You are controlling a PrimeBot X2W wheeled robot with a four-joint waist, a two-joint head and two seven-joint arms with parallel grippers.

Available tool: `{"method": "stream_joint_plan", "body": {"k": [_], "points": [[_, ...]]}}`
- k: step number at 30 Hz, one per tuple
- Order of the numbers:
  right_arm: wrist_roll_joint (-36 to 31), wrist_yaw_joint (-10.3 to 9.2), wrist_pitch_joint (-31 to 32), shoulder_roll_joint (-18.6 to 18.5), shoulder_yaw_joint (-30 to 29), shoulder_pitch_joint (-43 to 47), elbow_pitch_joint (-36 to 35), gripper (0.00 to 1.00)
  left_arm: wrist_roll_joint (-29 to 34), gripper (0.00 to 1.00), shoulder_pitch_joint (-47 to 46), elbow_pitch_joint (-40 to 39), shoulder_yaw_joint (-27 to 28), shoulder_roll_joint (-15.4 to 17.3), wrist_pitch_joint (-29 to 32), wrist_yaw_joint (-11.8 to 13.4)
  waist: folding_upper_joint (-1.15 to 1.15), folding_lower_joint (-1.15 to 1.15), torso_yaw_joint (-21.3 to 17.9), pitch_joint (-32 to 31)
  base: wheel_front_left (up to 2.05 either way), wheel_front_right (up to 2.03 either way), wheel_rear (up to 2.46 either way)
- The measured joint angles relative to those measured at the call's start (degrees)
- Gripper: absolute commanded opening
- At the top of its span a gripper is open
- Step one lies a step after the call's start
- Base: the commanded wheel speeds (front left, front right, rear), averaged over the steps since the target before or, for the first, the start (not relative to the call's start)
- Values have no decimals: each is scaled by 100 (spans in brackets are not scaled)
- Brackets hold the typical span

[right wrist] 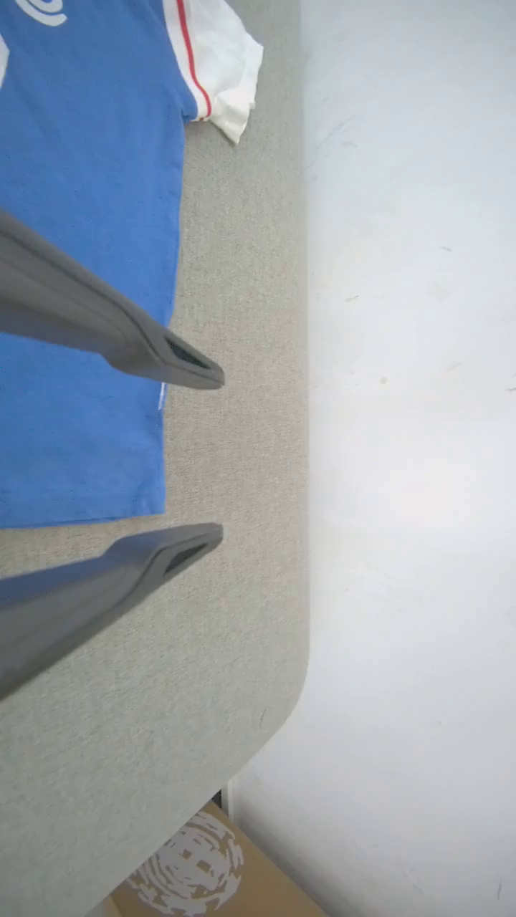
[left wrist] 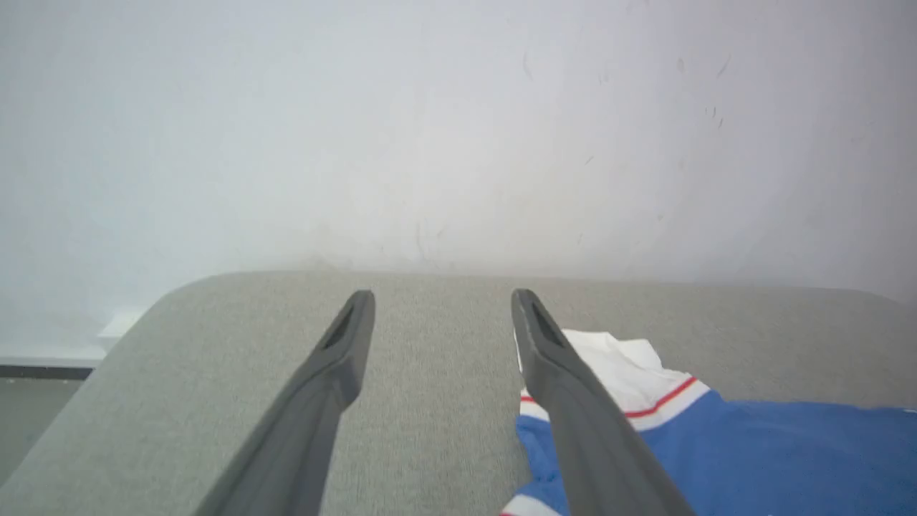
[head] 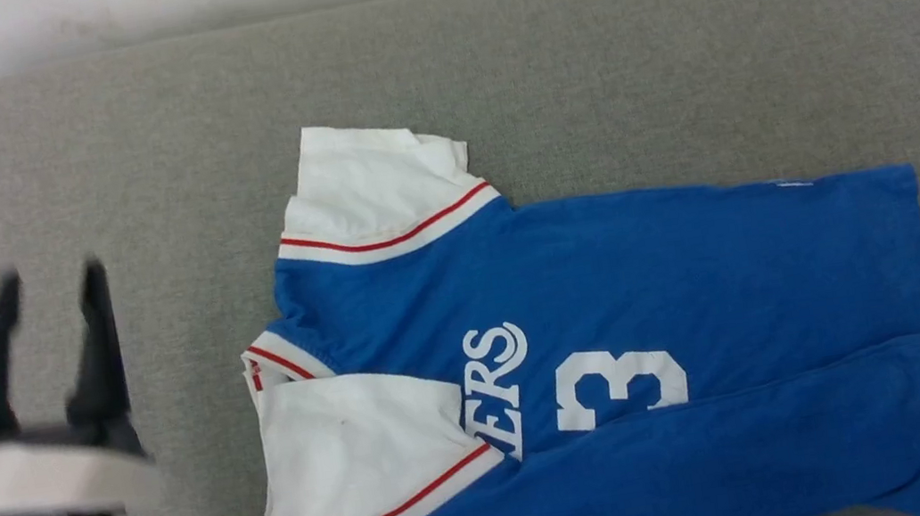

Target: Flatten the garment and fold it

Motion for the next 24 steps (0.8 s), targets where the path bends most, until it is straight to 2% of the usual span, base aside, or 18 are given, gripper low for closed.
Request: {"method": "stream_joint_plan", "body": {"k": [4, 10, 14, 19, 24], "points": [[-154, 0, -268, 65, 280, -179, 12, 100, 495, 100, -1217, 321, -308, 155, -159, -7, 0, 0, -47, 235, 0, 0, 0], [-157, 0, -467, 88, 534, -346, 197, 100, 704, 100, -2811, 1076, -1009, 443, 431, -476, 0, 1, -152, 648, 0, 0, 0], [-100, 0, -627, 87, 565, -461, 310, 100, 403, 100, -3542, 1653, -1669, 697, 1444, -726, 0, 2, -253, 922, 0, 0, 0], [-70, 0, -733, 88, 609, -583, 420, 100, -94, 100, -4204, 2064, -2324, 1063, 2253, -746, 0, 1, -406, 1234, 0, 0, 0], [-66, 0, -775, 89, 691, -687, 505, 100, -676, 100, -4604, 2305, -2922, 1504, 2810, -748, 0, 0, -567, 1506, 0, 0, 0]]}}
